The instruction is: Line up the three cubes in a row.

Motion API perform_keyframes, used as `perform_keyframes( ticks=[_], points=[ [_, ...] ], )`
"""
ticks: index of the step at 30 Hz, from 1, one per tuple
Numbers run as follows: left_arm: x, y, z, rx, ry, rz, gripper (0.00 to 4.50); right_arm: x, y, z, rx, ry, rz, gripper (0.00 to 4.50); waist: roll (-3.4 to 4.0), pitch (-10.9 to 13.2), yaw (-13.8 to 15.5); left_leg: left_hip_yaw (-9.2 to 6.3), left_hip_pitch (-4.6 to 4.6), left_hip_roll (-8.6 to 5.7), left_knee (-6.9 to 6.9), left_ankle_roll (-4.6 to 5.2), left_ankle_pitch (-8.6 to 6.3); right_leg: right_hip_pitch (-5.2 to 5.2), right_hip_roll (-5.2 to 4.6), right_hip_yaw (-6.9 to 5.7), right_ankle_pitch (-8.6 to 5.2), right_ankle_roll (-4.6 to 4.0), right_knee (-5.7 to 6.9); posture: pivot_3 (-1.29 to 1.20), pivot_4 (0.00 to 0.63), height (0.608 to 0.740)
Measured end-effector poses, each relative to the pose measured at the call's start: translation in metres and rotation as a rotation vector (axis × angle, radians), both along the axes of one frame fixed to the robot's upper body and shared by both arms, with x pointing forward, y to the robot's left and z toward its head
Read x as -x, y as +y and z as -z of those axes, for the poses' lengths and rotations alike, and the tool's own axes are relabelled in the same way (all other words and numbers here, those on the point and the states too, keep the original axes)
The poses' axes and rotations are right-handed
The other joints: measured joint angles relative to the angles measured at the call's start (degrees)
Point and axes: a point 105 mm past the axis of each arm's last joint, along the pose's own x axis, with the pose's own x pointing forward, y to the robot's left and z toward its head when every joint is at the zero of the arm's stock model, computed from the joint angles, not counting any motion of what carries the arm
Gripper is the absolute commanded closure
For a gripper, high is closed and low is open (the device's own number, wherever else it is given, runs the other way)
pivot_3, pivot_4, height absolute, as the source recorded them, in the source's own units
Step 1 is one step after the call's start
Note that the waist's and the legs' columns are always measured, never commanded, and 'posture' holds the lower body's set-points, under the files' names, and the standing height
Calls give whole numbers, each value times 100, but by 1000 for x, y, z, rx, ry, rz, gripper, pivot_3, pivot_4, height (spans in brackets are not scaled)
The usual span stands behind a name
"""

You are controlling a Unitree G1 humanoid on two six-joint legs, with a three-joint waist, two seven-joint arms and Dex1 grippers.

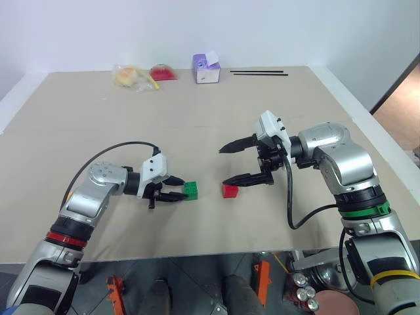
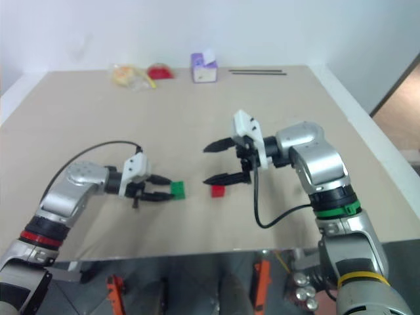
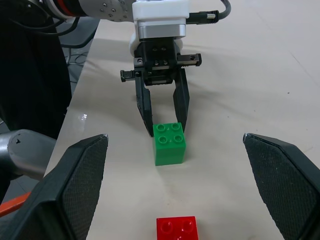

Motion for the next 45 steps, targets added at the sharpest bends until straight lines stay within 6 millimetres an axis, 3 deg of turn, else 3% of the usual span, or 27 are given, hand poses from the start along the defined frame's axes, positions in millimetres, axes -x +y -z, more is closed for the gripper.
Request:
perform_keyframes(
  ticks=[4,5,11,15,19,23,29,33,40,45],
  points=[
    [3,0,1,12,41,12,214,0,0,0,-1,0,1,0,0,0,0,0,0,0,0,0,0,-1,0,0,-1,1,0,0,150,740],
    [4,-1,1,18,49,15,99,0,0,0,-1,0,1,0,0,0,-1,0,-1,0,0,0,0,-1,0,0,-1,1,0,0,150,740],
    [3,6,-22,110,37,-37,99,0,1,0,-7,1,-3,0,-1,0,-4,0,0,0,0,0,0,-1,0,0,-1,1,0,0,150,740],
    [5,28,-41,160,7,-156,99,1,3,-1,-20,5,-13,0,-1,1,-30,0,0,3,-5,1,-1,-5,0,0,-2,1,0,0,150,740],
    [15,67,-50,179,-24,-340,99,0,12,-2,-53,3,-19,0,-3,2,-65,2,2,10,-12,2,-2,-9,2,-3,-6,-4,1,0,150,740],
    [30,118,-60,190,-76,-569,99,-6,32,-3,-109,5,-26,0,-7,4,-94,3,1,16,-13,2,-2,-12,6,-5,-19,-35,2,0,150,740],
    [67,180,-49,126,-57,-795,99,-8,58,1,-137,40,-93,0,-11,6,-126,6,1,20,-14,1,-2,-13,6,-10,-21,-47,2,0,150,740],
    [82,199,-43,105,-38,-848,99,-7,68,-2,-134,31,-142,0,-13,5,-113,11,0,26,-13,1,-2,-12,6,-15,-21,-51,2,0,150,740],
    [82,232,-30,103,8,-894,99,-7,70,2,-123,56,-178,0,-14,4,-126,28,-3,50,-19,0,-2,-31,17,-21,-17,-65,3,0,150,740],
    [67,230,-21,85,53,-828,99,-4,72,2,-119,60,-195,0,-14,4,-123,29,-12,70,-25,-3,-3,-47,40,-21,-15,-74,11,0,150,740]
  ],
)
